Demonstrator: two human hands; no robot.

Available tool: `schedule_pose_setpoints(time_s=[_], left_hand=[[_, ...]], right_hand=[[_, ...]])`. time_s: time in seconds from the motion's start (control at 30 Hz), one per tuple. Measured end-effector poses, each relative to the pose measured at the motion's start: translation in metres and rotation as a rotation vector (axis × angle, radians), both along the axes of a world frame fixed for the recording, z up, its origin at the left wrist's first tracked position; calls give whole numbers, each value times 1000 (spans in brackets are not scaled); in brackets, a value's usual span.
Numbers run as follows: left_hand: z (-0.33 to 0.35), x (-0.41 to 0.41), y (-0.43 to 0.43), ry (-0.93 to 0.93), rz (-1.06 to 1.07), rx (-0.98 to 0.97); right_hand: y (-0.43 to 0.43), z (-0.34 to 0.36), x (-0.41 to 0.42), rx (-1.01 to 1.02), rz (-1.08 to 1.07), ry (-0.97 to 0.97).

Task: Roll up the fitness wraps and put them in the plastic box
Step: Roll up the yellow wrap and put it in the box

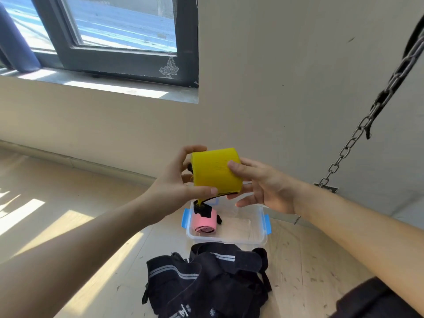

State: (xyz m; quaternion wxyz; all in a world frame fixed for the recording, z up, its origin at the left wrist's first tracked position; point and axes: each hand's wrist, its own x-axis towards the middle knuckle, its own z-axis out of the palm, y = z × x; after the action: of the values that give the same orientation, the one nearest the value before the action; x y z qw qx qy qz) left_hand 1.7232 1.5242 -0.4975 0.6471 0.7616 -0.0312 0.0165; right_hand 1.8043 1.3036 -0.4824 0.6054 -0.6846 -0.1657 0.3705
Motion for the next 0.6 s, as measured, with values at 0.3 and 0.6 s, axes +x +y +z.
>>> schedule_pose_setpoints(time_s=[0.3,0.6], left_hand=[[-5,4,-2,279,-20,-99],[-23,6,-10,331,78,-239]], right_hand=[[-2,-17,14,-18,-65,-46],[10,-39,9,31,-203,-131]])
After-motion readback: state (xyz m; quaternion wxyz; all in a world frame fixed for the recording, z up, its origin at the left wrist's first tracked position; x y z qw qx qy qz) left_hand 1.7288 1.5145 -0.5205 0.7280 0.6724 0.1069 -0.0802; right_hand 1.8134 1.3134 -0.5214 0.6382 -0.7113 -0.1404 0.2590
